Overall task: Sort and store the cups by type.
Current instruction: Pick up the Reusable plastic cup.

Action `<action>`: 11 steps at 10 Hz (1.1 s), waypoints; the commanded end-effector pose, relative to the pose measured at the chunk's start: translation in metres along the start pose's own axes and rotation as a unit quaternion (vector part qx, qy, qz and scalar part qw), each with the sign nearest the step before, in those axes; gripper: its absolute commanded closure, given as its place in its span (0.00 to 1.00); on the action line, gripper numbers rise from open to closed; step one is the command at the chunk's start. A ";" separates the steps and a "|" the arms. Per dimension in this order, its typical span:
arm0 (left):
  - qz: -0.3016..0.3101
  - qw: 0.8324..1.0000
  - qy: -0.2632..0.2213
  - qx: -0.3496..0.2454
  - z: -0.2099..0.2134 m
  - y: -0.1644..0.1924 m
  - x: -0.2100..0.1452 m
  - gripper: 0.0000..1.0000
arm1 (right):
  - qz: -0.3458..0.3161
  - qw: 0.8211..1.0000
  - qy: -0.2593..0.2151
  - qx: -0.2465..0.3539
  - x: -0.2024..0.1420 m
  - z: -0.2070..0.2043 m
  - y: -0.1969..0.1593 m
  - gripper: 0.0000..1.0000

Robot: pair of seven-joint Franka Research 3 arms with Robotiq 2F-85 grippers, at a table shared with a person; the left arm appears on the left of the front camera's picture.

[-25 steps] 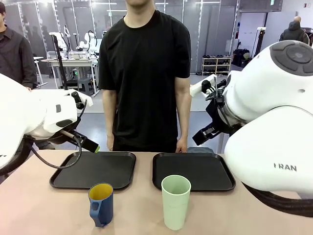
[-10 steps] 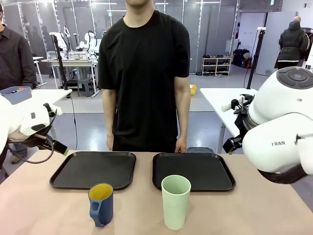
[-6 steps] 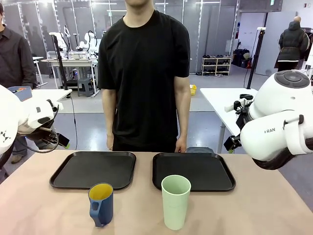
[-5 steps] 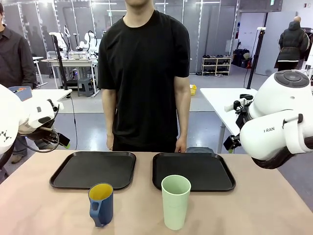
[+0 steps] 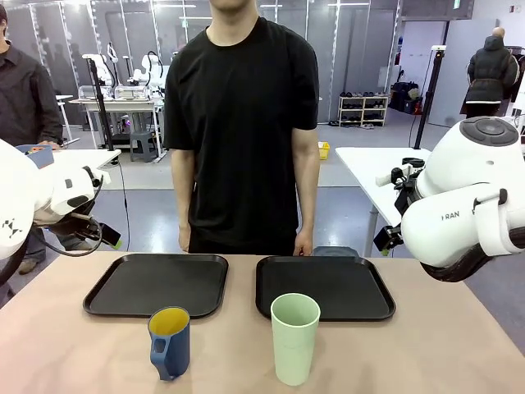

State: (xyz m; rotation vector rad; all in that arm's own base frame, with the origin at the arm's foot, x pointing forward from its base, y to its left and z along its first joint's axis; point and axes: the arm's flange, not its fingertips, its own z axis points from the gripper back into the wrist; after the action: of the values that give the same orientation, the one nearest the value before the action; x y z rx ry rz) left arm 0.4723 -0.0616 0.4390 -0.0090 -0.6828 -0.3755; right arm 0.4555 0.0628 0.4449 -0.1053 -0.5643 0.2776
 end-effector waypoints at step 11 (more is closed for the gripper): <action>0.004 1.000 0.000 0.003 0.000 0.003 0.000 0.00 | 0.001 1.000 0.000 -0.001 0.000 0.000 -0.001 0.00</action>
State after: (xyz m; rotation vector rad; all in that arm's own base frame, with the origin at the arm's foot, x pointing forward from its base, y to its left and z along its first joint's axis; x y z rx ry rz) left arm 0.4725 -0.0598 0.4389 -0.0080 -0.6825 -0.3718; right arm 0.4555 0.0628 0.4449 -0.1054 -0.5642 0.2776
